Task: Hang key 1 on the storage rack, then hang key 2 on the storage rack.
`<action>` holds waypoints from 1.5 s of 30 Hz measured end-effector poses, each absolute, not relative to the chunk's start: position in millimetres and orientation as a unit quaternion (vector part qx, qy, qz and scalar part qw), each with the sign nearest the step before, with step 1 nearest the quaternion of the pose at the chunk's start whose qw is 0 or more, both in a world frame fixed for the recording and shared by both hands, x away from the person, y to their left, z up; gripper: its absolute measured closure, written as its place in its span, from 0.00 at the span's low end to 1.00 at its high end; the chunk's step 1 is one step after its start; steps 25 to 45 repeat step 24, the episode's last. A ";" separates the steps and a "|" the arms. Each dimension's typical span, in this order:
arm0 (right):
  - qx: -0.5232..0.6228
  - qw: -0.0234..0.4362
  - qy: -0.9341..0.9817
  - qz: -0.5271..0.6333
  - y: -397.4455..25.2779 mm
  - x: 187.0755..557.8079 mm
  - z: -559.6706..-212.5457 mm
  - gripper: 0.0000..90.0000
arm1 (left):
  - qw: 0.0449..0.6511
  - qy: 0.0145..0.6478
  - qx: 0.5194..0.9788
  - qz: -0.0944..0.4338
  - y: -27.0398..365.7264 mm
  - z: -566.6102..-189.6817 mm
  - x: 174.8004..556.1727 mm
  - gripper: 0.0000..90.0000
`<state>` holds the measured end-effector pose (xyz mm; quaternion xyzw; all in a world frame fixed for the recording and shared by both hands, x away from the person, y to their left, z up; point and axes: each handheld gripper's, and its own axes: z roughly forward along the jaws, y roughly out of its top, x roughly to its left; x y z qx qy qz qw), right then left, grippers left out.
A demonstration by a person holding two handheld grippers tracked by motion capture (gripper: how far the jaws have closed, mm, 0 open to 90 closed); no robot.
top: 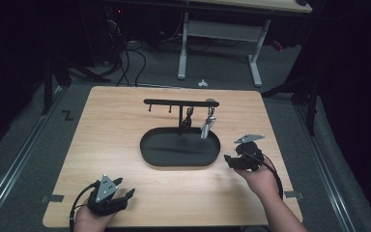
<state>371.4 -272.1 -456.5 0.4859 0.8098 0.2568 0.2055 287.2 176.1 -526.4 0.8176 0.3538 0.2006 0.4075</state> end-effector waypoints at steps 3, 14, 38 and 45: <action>0.489 0.216 0.800 0.273 -278.7 359.7 -465.1 0.40 | 0.406 0.350 0.820 0.202 173.1 -526.3 288.6 0.44; 0.493 0.259 0.761 0.334 -296.0 309.1 -510.0 0.34 | 0.410 0.354 0.816 0.203 171.1 -525.6 290.8 0.44; 0.505 0.272 0.742 0.347 -320.9 290.4 -514.8 0.35 | 0.411 0.343 0.817 0.212 164.1 -520.4 289.2 0.43; 0.505 0.272 0.742 0.347 -320.9 290.4 -514.8 0.35 | 0.411 0.343 0.817 0.212 164.1 -520.4 289.2 0.43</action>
